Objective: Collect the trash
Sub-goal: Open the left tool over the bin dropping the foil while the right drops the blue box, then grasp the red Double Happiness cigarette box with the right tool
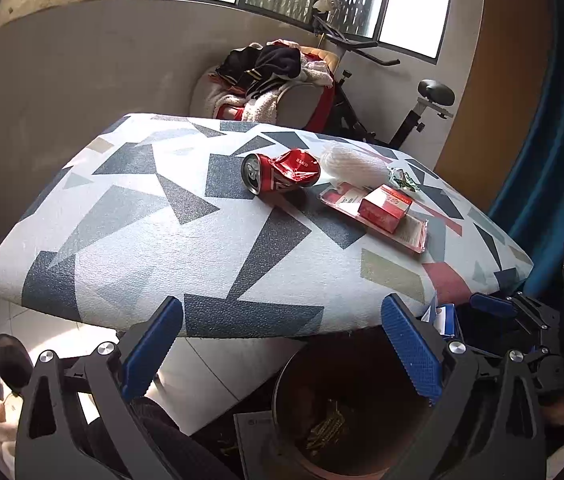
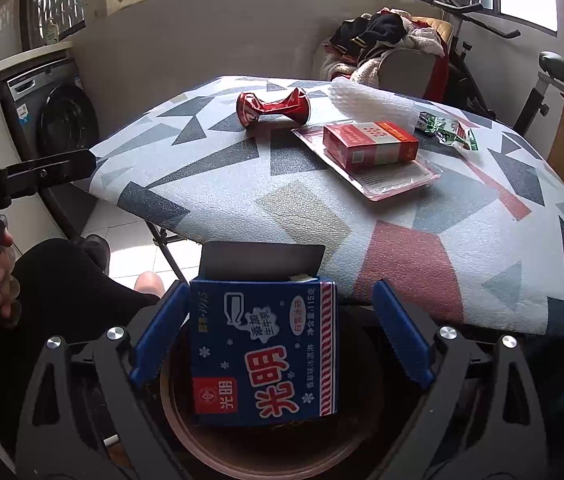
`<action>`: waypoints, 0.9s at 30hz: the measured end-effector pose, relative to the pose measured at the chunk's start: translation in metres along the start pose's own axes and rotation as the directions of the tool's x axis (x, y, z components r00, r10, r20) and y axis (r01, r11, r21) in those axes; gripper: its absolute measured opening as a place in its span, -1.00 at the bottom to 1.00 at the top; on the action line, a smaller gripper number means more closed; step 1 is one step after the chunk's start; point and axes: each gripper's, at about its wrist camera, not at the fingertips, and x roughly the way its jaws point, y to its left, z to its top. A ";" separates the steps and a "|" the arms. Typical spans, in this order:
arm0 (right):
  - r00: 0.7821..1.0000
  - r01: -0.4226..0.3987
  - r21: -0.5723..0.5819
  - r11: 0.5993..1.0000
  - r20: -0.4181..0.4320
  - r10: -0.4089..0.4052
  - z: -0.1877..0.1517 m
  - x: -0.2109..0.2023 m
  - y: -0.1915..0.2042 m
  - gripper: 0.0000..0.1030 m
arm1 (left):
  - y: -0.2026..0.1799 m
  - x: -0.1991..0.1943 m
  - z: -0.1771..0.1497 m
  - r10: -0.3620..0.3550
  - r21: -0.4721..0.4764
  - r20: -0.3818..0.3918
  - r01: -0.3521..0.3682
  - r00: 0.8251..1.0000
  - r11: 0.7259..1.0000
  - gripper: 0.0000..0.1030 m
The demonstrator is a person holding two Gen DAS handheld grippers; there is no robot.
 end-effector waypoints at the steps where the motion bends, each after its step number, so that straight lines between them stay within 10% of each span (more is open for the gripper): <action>1: 1.000 0.003 0.002 1.000 -0.001 -0.003 0.000 0.000 0.000 0.86 | 0.000 0.000 0.000 0.001 0.000 -0.001 -0.001 1.000 1.000 0.88; 27: 0.999 0.027 0.059 0.998 -0.029 -0.026 -0.001 0.006 -0.013 0.89 | -0.002 0.007 -0.001 0.022 0.014 -0.034 -0.021 0.999 1.000 0.88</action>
